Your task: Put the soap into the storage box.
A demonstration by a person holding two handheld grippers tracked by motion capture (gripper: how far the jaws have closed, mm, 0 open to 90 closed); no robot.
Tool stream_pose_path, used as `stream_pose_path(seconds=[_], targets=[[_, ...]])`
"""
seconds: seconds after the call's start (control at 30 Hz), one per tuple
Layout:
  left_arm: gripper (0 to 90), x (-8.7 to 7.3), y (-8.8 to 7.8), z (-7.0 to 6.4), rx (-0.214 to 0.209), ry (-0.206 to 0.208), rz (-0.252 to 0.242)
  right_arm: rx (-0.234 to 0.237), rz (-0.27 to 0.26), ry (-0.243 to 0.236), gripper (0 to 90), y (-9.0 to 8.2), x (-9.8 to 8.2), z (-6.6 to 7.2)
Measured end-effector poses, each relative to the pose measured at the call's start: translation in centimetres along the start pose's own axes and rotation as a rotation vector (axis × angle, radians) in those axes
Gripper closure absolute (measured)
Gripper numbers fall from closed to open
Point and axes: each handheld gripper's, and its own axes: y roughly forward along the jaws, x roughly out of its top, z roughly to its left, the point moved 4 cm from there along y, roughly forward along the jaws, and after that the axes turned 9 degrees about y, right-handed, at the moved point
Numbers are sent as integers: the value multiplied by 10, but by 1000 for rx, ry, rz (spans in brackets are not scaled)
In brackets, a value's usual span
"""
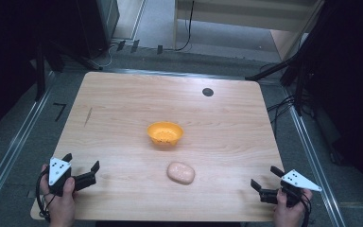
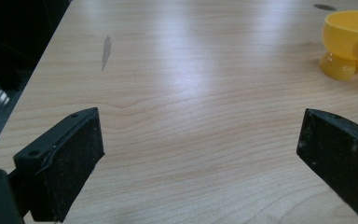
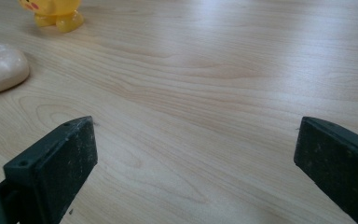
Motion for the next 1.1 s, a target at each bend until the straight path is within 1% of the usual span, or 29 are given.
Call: stream_pose_path(seconds=[0.03,0.07,0.13,0.17,0.2,0.23,0.27,0.3,0.33,0.4,0.43,0.5,0.57,0.6,0.63,0.67,0.73,0.77,0.8,0.83,0.87,0.9,0.97,1.0,1.03,1.1], targets=[[8,0,0,2,-2,-15,-1,-1,9,-1,0,1,0,1],[8,0,0,2,-2,-15,-1,-1,9,-1,0,1,0,1],[9,-1,-1,5,3,-54,-6,-2,37,-25,0,3,0,2],[9,-1,-1,5,4,-49,-8,-5,53,-29,0,4,1,2],[9,-1,-1,5,4,-49,-8,-5,53,-29,0,4,1,2],[9,0,-1,2,1,-28,-7,21,72,-40,38,5,4,3],[9,0,-1,2,1,-28,-7,21,72,-40,38,5,4,3],[9,0,-1,1,1,-14,-7,46,96,-60,46,7,7,6],[9,0,-1,2,3,-14,-7,40,109,-74,46,8,9,7],[9,0,-1,2,6,-18,-8,53,158,-106,39,13,13,11],[9,0,-1,1,2,-14,-9,60,180,-129,40,16,15,14],[9,0,-2,0,8,-6,-19,64,232,-181,42,21,18,20],[9,0,-3,-2,13,15,-17,83,277,-235,45,27,21,27],[9,0,-3,-2,13,15,-17,83,277,-235,45,27,21,27],[9,0,-3,-3,11,20,-19,102,304,-283,49,32,24,35],[9,0,-2,-3,12,22,-20,116,317,-292,49,35,26,39],[9,0,-3,-3,8,23,-18,126,348,-323,51,40,28,46],[9,0,-2,-2,9,18,-17,129,361,-340,51,43,30,51],[9,0,-2,-2,9,18,-17,129,361,-340,51,43,30,51],[9,0,-3,-2,10,18,-16,143,377,-363,53,48,34,57],[9,0,-3,-2,10,18,-16,143,377,-363,53,48,34,57],[9,0,-2,-3,12,22,-16,154,392,-385,55,51,37,62],[9,0,-2,-3,12,27,-15,163,409,-402,55,55,41,68],[9,0,-2,-4,11,33,-11,163,409,-402,55,55,41,68],[9,0,-2,-5,13,38,-11,170,433,-423,56,59,45,73],[9,0,-2,-5,10,43,-9,177,446,-435,56,64,47,77]])
